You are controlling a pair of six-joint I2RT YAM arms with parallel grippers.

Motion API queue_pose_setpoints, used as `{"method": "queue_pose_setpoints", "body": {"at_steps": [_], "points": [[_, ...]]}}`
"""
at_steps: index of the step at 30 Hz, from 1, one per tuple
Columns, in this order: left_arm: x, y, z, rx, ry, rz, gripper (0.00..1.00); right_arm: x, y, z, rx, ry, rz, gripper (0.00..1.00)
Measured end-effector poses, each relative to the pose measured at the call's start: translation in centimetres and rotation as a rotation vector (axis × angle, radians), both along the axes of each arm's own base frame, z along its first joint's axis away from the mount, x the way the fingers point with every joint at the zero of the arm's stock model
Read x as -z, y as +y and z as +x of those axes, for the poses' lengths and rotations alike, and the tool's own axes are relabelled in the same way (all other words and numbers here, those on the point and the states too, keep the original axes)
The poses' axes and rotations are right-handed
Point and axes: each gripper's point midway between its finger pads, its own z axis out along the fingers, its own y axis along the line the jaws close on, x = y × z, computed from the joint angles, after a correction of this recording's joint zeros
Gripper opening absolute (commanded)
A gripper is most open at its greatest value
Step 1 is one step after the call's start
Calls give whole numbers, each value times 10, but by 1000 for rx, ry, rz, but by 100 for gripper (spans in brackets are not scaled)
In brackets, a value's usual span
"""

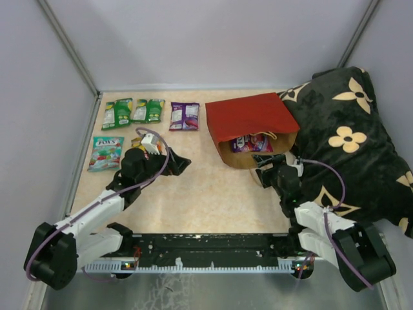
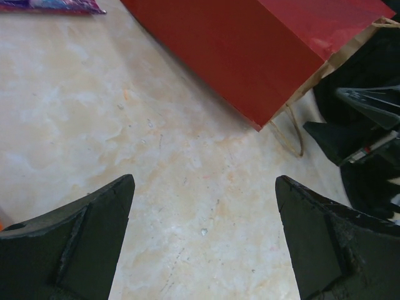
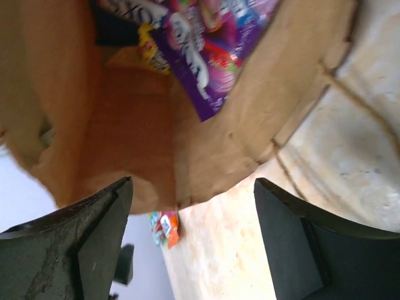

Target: Take the snacks out of the paper bag

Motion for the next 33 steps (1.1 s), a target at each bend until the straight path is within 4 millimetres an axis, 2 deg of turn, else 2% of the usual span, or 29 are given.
{"method": "queue_pose_setpoints", "body": {"at_steps": [5,11,22,33], "points": [[6,-15,-7,66,61,-63,100,21,-9,12,90,114,-6,72],[-1,-24,-14,123,68,-113,100,22,-13,36,152,134,-33,64],[-18,-19,-17,118,3,-106,100,50,-10,70,218,222,-55,54],[-8,-17,-22,130,35,-63,100,61,-13,100,302,248,-68,44]]}}
